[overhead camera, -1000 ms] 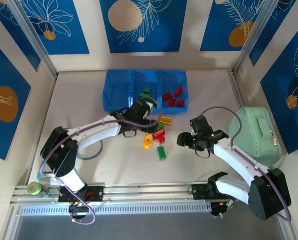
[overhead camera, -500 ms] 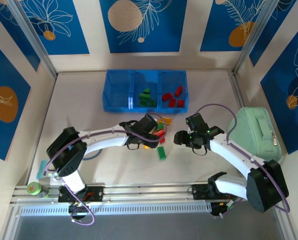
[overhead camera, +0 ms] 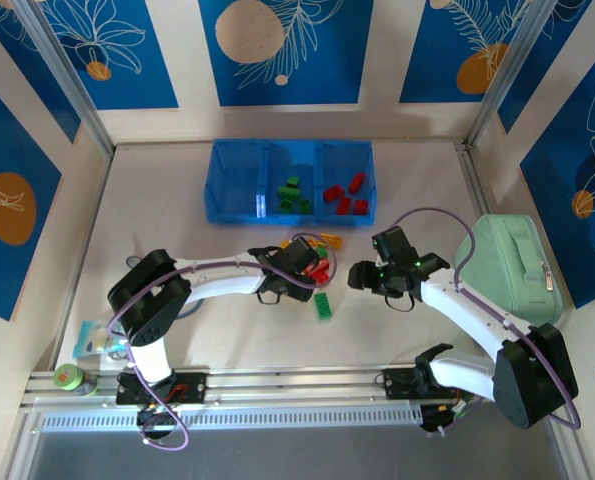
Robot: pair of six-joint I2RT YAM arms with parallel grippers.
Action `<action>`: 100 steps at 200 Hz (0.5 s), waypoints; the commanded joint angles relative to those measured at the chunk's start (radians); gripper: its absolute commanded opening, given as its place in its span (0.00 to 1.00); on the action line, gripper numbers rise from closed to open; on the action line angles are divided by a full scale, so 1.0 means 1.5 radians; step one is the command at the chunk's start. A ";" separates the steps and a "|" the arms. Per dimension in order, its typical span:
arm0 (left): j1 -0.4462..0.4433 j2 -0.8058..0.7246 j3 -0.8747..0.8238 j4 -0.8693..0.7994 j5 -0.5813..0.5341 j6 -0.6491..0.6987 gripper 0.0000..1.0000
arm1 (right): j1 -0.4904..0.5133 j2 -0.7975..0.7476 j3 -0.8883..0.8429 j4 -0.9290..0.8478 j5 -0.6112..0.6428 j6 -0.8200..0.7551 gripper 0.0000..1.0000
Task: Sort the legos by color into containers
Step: Pick up the lego from the center of the table.
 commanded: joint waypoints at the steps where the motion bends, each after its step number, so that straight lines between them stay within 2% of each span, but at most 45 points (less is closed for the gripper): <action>1: -0.006 0.009 -0.007 -0.017 -0.011 -0.008 0.51 | 0.003 -0.005 0.010 -0.008 0.005 0.002 0.68; 24: -0.005 -0.011 -0.006 -0.034 -0.013 -0.008 0.44 | 0.003 -0.002 0.013 -0.012 0.007 0.001 0.68; 63: 0.022 -0.113 -0.018 -0.046 -0.020 0.005 0.43 | 0.003 -0.009 0.010 -0.014 0.009 0.000 0.68; 82: 0.056 -0.173 -0.013 -0.056 -0.024 0.027 0.43 | 0.003 -0.011 0.004 -0.011 0.009 0.002 0.68; 100: 0.119 -0.221 -0.014 -0.043 -0.009 0.042 0.43 | 0.003 -0.010 -0.004 -0.004 0.003 0.005 0.68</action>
